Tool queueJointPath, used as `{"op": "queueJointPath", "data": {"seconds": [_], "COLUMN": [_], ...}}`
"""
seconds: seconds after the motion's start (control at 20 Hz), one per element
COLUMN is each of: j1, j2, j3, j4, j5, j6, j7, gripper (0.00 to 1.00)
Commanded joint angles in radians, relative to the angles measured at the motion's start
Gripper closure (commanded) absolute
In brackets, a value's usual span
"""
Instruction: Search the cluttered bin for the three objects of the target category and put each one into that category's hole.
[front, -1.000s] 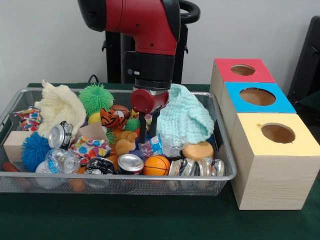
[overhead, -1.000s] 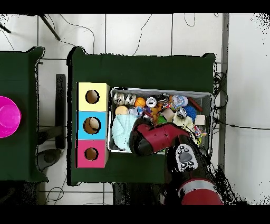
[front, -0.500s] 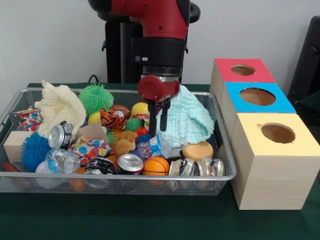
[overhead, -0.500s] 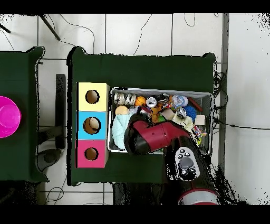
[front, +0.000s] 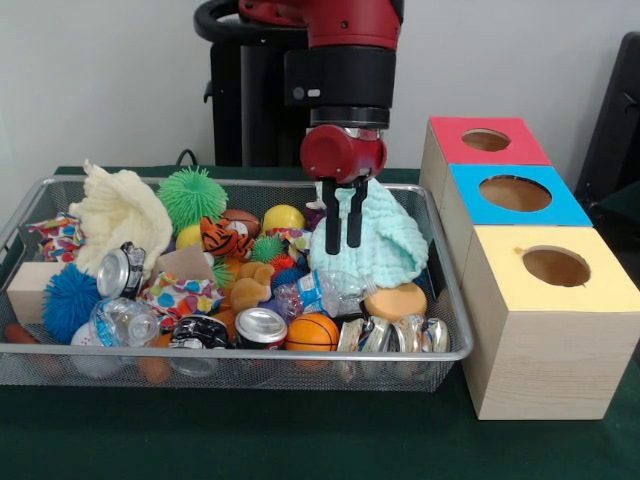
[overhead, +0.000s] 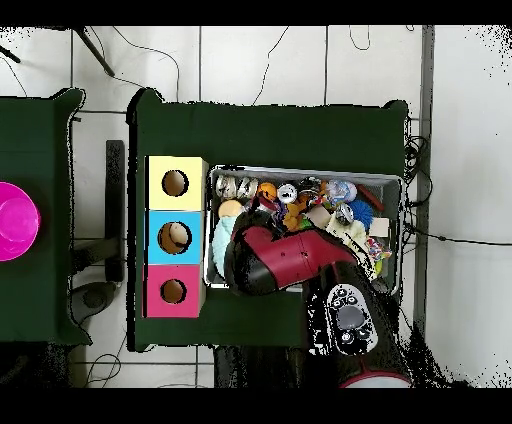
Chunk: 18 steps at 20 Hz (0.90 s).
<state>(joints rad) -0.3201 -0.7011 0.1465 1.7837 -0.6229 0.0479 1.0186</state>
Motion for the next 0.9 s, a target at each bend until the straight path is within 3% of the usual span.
{"op": "queueJointPath", "data": {"seconds": [0.05, 0.5, 0.9], "j1": [-0.019, -0.015, 0.02], "j2": [0.068, 0.139, 0.198], "j3": [0.072, 0.045, -0.04], "j4": [0.012, -0.053, -0.153], "j5": [-0.044, -0.105, -0.122], "j6": [0.082, 0.05, 0.012], "j7": [0.074, 0.049, 0.094], "gripper": [0.0, 0.0, 0.0]}}
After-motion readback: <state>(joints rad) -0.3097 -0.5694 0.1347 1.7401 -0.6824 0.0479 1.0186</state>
